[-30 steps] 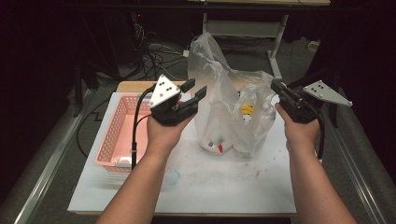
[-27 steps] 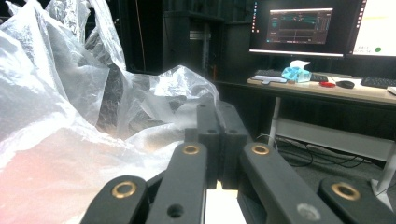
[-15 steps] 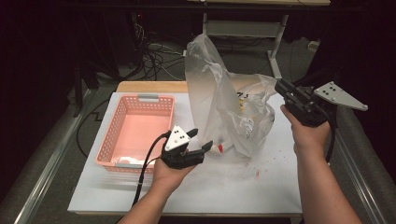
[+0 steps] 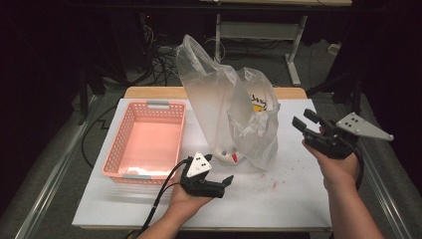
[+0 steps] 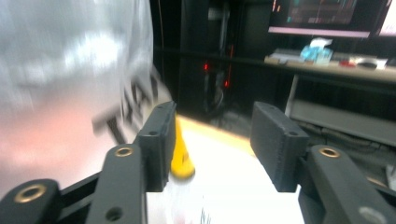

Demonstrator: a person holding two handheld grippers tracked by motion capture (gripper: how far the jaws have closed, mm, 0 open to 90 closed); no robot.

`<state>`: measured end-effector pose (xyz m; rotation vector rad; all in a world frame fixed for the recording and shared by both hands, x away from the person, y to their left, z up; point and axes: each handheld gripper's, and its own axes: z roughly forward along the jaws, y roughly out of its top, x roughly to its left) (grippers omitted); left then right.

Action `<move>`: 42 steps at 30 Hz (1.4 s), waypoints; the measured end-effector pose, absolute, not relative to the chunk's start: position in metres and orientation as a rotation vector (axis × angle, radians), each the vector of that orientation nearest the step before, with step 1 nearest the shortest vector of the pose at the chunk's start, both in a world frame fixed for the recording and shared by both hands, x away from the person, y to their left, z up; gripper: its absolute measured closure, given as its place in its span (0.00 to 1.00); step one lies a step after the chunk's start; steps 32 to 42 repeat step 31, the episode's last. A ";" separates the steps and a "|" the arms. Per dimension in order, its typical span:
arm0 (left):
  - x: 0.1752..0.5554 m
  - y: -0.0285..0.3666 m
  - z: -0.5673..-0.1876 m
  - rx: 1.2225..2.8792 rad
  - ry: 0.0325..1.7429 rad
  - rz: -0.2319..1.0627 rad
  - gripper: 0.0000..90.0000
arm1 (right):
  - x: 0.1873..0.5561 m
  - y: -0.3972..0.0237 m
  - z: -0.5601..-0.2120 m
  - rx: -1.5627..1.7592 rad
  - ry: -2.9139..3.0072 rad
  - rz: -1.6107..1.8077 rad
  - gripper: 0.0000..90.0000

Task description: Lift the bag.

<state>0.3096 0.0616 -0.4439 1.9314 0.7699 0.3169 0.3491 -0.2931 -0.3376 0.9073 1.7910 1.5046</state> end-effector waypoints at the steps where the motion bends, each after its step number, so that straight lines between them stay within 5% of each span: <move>1: 0.310 0.061 -0.446 1.936 0.775 0.314 0.01 | 0.348 -0.293 -0.344 0.918 1.805 1.506 0.53; 22: 0.313 0.061 -0.476 1.987 0.793 0.354 0.00 | 0.316 -0.306 -0.454 1.075 1.974 1.414 0.00; 42: 0.312 0.062 -0.483 1.969 0.803 0.374 0.00 | 0.315 -0.308 -0.462 1.064 1.961 1.401 0.00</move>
